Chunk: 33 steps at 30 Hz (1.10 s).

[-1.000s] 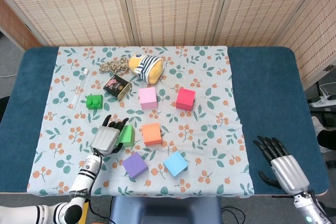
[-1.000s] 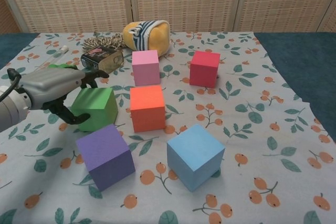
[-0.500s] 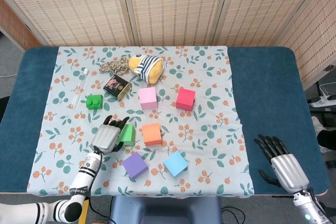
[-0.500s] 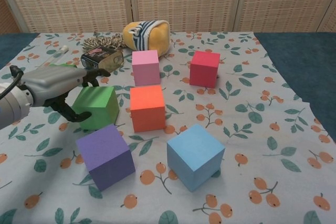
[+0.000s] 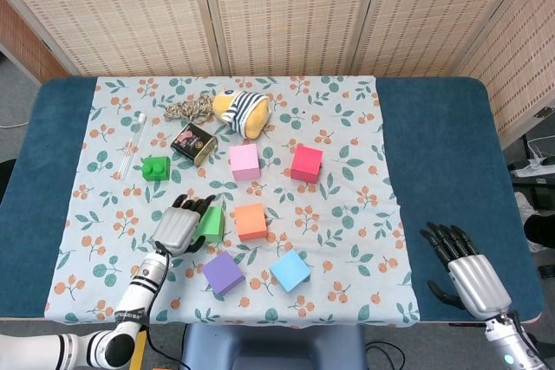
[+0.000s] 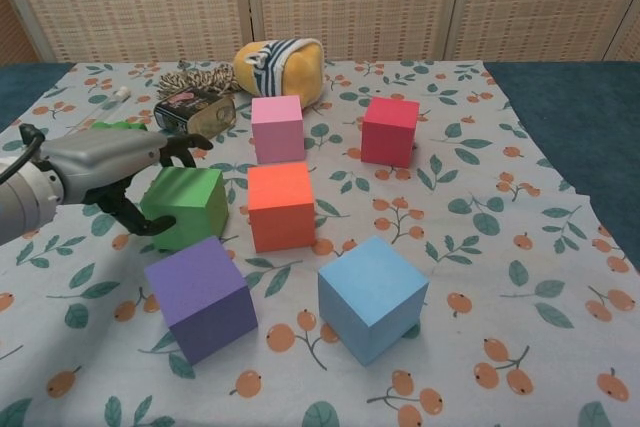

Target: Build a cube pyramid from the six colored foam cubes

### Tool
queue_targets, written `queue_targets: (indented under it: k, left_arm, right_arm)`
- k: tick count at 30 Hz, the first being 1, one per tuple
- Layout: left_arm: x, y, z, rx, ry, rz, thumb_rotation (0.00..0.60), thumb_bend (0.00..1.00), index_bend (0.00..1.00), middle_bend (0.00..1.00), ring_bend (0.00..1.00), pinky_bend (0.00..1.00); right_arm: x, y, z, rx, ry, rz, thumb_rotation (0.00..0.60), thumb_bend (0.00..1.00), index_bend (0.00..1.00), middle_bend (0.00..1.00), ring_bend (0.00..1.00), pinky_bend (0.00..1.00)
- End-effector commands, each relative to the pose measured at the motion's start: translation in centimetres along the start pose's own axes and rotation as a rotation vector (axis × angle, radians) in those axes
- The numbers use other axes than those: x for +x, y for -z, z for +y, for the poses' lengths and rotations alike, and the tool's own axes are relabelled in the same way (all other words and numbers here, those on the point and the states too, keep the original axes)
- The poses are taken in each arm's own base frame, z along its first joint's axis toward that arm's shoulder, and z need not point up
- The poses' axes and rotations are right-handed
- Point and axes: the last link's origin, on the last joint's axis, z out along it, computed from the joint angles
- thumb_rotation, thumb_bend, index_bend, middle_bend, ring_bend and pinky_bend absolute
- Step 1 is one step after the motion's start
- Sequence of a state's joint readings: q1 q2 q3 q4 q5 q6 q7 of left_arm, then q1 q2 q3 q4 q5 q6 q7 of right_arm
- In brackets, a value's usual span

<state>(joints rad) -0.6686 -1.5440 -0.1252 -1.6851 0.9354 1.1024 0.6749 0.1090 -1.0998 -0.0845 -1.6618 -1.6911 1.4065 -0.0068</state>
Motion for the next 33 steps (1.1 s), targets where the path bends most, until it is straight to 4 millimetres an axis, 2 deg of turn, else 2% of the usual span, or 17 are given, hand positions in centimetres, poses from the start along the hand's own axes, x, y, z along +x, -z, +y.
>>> queue_targets:
  k: [1, 13, 18, 21, 24, 28, 31, 33]
  left_arm:
    - [0.1, 0.1, 0.1, -0.006, 0.001, -0.006, 0.600, 0.37, 0.00, 0.12, 0.19, 0.14]
    - [0.7, 0.9, 0.6, -0.026, -0.016, 0.003, 0.600, 0.37, 0.00, 0.05, 0.16, 0.15]
    - [1.7, 1.9, -0.2, -0.014, -0.050, 0.045, 0.600, 0.37, 0.00, 0.04, 0.14, 0.14]
    - [2.5, 3.6, -1.8, -0.007, -0.076, 0.097, 0.600, 0.35, 0.00, 0.04, 0.11, 0.12]
    - [2.6, 6.5, -4.4, -0.017, -0.072, 0.155, 0.600, 0.35, 0.00, 0.02, 0.03, 0.08]
    - [0.9, 11.4, -8.5, -0.027, -0.048, 0.212, 0.600, 0.35, 0.00, 0.01, 0.00, 0.05]
    - [-0.7, 13.9, -11.0, -0.005, -0.010, 0.219, 0.600, 0.35, 0.00, 0.01, 0.00, 0.05]
    - [-1.5, 14.8, -12.2, 0.017, 0.007, 0.221, 0.600, 0.35, 0.00, 0.01, 0.00, 0.05]
  right_arm:
    - [0.0, 0.0, 0.0, 0.000, 0.000, 0.001, 0.600, 0.24, 0.00, 0.00, 0.00, 0.00]
    - [0.1, 0.1, -0.1, 0.004, 0.000, 0.004, 0.600, 0.24, 0.00, 0.00, 0.00, 0.00]
    - [0.0, 0.2, -0.1, 0.008, 0.002, 0.003, 0.600, 0.24, 0.00, 0.00, 0.00, 0.00]
    - [0.1, 0.2, -0.1, 0.010, 0.004, 0.009, 0.600, 0.24, 0.00, 0.00, 0.00, 0.00]
    - [0.0, -0.1, -0.3, 0.022, 0.018, 0.011, 0.600, 0.24, 0.00, 0.00, 0.00, 0.00]
    - [-0.2, -1.7, -1.3, 0.076, 0.046, -0.014, 0.600, 0.24, 0.00, 0.00, 0.00, 0.00]
    - [0.3, -3.7, -2.7, 0.119, 0.079, -0.041, 0.600, 0.24, 0.00, 0.00, 0.00, 0.00]
    - [0.7, -5.2, -4.1, 0.152, 0.084, -0.052, 0.600, 0.24, 0.00, 0.00, 0.00, 0.00]
